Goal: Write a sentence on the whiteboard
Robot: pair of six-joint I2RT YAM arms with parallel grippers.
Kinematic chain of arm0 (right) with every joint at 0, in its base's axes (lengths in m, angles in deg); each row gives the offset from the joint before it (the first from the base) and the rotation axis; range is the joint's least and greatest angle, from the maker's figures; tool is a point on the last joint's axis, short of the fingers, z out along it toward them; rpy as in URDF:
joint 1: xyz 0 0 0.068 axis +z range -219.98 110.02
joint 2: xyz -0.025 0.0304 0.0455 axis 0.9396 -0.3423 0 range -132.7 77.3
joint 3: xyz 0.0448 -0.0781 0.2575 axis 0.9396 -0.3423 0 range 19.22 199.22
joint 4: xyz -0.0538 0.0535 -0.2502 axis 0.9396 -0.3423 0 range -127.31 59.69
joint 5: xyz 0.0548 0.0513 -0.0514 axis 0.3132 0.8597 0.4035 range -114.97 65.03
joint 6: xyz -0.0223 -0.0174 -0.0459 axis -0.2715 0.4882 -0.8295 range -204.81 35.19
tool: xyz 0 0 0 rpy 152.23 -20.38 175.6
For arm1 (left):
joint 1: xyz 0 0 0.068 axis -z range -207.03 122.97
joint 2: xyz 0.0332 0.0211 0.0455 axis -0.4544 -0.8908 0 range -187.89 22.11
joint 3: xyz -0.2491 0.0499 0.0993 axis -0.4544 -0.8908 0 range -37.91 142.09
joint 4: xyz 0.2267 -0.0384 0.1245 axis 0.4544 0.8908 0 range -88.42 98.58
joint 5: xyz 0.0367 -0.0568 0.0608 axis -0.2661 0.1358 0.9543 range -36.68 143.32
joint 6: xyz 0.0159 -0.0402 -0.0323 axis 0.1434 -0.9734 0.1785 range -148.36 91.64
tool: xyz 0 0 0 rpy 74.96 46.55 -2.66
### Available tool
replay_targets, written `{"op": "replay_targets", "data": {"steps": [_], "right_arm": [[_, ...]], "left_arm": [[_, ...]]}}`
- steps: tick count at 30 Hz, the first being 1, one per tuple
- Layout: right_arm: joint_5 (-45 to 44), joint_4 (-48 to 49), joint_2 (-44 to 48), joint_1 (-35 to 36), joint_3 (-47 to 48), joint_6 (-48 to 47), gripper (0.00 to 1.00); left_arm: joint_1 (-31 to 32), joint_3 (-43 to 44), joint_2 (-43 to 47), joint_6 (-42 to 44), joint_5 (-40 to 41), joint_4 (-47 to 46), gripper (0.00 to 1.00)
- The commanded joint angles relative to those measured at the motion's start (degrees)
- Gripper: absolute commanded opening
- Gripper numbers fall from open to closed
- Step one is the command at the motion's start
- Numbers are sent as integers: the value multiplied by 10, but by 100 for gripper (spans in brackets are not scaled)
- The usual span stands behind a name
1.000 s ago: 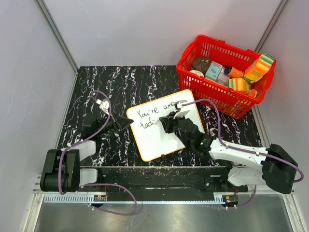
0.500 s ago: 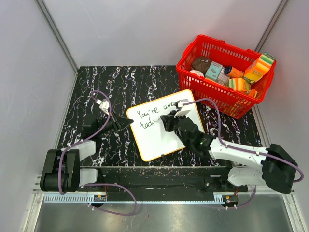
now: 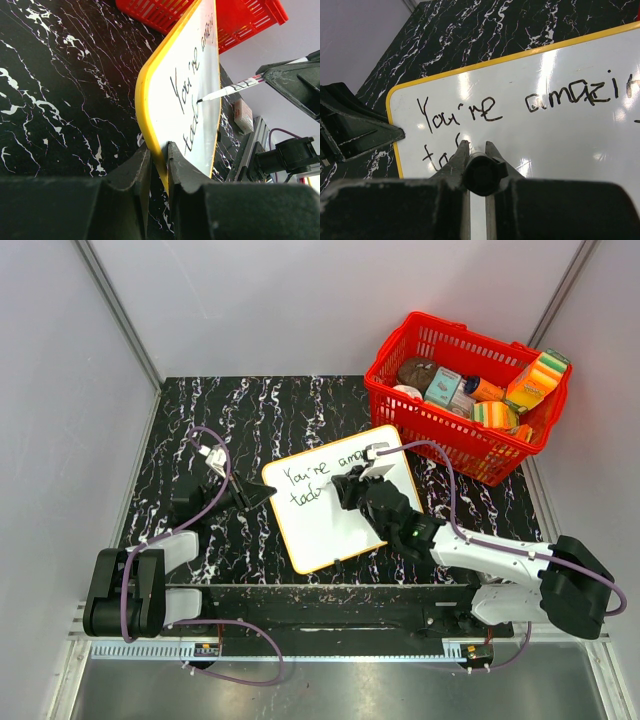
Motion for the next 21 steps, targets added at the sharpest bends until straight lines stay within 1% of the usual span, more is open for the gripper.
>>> {"op": "replay_targets", "data": {"steps": [1, 21], "right_arm": [[-6, -5, 13, -6, 0, -2, 0], [6, -24, 31, -5, -35, 20, 0]], "left_arm": [[2, 1, -5, 44, 8, -5, 0], [2, 2, -7, 43, 9, -5, 0]]}}
